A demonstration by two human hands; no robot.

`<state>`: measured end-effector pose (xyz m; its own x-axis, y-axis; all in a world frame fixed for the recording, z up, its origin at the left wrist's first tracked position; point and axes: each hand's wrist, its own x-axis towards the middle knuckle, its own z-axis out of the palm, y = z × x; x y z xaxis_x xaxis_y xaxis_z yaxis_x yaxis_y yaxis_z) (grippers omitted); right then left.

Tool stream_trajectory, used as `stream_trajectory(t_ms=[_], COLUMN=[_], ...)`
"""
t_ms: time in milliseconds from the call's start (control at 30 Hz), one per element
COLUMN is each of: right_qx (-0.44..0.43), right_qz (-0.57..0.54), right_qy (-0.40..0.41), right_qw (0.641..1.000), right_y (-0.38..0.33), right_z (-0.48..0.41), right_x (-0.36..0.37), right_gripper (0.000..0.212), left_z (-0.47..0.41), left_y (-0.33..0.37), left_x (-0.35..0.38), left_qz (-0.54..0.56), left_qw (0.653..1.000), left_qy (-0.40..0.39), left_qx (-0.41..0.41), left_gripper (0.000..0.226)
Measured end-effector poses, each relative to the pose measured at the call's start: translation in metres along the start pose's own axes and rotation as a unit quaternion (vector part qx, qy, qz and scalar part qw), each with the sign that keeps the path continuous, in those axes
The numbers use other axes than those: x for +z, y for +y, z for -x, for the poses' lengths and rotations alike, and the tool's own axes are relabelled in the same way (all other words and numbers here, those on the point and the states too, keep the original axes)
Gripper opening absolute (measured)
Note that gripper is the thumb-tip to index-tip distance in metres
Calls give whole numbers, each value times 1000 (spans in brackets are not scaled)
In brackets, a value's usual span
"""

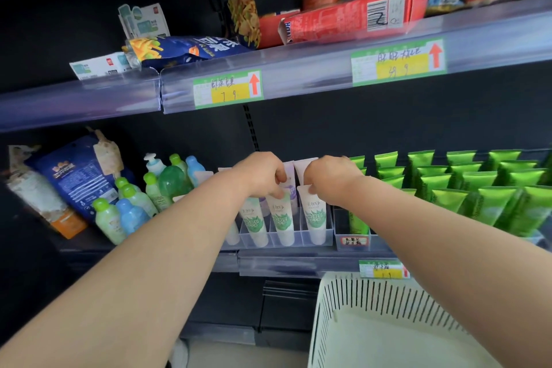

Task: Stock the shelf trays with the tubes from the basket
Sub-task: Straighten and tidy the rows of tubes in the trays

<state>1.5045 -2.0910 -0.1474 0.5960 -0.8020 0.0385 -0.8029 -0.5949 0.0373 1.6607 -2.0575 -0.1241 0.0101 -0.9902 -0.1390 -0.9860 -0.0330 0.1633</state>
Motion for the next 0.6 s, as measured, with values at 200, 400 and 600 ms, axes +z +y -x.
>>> stream_trajectory(t_ms=[200, 400, 600], right_qx=[19, 23, 21], right_qz=[-6, -11, -9], right_qy=[-12, -4, 26], right_qw=[1000, 1000, 999], right_y=[1, -1, 6], right_z=[4, 6, 20], right_x=[0, 1, -3], right_gripper=[26, 27, 27], left_z=[4, 7, 12], left_y=[5, 11, 17], left_x=[-2, -4, -4], left_qz=[-3, -7, -11], left_qw=[1000, 1000, 998], left_qy=[14, 21, 42], left_qx=[8, 19, 34], left_gripper=[34, 30, 26])
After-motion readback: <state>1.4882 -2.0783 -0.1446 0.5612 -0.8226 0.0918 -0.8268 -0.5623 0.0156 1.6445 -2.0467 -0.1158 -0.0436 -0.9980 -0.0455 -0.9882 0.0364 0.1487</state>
